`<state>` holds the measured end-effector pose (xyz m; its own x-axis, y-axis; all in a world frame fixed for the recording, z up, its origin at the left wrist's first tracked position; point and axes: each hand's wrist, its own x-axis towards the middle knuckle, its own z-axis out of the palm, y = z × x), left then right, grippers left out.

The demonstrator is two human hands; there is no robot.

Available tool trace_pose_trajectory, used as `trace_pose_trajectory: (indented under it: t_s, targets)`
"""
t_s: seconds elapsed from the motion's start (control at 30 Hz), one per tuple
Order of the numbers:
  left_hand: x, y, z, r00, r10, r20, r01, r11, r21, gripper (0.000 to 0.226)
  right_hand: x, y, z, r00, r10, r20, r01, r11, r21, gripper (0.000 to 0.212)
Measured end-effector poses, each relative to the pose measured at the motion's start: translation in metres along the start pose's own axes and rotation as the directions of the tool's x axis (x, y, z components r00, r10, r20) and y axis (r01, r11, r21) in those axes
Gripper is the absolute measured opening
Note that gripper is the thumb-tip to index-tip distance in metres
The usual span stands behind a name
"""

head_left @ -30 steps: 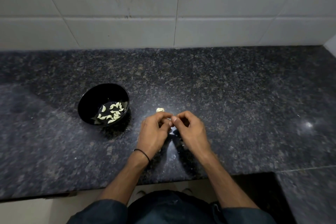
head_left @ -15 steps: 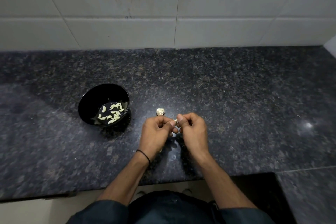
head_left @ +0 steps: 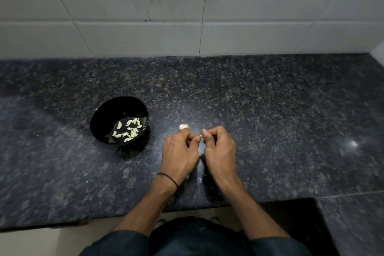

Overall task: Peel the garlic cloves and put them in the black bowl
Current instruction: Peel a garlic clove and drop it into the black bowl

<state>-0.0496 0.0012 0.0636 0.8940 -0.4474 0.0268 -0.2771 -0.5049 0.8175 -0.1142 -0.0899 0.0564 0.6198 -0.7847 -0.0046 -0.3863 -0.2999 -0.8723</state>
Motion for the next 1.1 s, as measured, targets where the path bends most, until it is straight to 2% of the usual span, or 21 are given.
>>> trace_pose_trajectory:
  t_s: [0.13,0.27,0.5,0.63,0.73,0.93,1.03,1.1]
  targets:
    - [0.0,-0.001,-0.001,0.995,-0.027,0.099,0.039,0.993,-0.114,0.016,0.0,-0.001,-0.002,0.997,0.074,0.023,-0.075,0.994,0.077,0.021]
    - [0.001,-0.004,-0.001,0.985,-0.065,0.16,0.103,0.965,-0.24,0.015,0.0,0.001,-0.004,1.0,0.021,0.019,-0.023,0.995,0.1,0.017]
    - [0.002,-0.004,-0.002,0.992,-0.092,0.091,0.108,0.973,-0.202,0.016,-0.004,0.009,-0.004,0.989,-0.027,0.144,0.005,0.989,0.149,0.009]
    - [0.001,-0.007,-0.002,0.988,-0.125,0.094,0.146,0.954,-0.263,0.013,-0.005,0.009,-0.005,0.992,-0.023,0.126,0.0,0.984,0.178,0.008]
    - [0.0,-0.006,-0.003,0.992,-0.102,0.076,0.12,0.948,-0.294,0.005,-0.005,0.007,-0.007,0.994,-0.037,0.102,0.018,0.984,0.176,0.01]
    - [0.0,-0.005,-0.003,0.999,-0.022,0.035,0.03,0.973,-0.227,0.009,-0.005,0.004,-0.01,0.993,0.005,0.114,-0.027,0.981,0.193,0.013]
    - [0.004,-0.009,-0.002,0.99,-0.097,0.097,0.124,0.941,-0.316,0.015,-0.004,0.005,-0.012,0.987,0.058,0.147,-0.093,0.965,0.246,0.015]
    - [0.004,-0.01,0.001,0.967,-0.191,0.167,0.247,0.86,-0.448,0.019,-0.002,0.006,-0.011,0.973,0.12,0.196,-0.18,0.929,0.324,0.015]
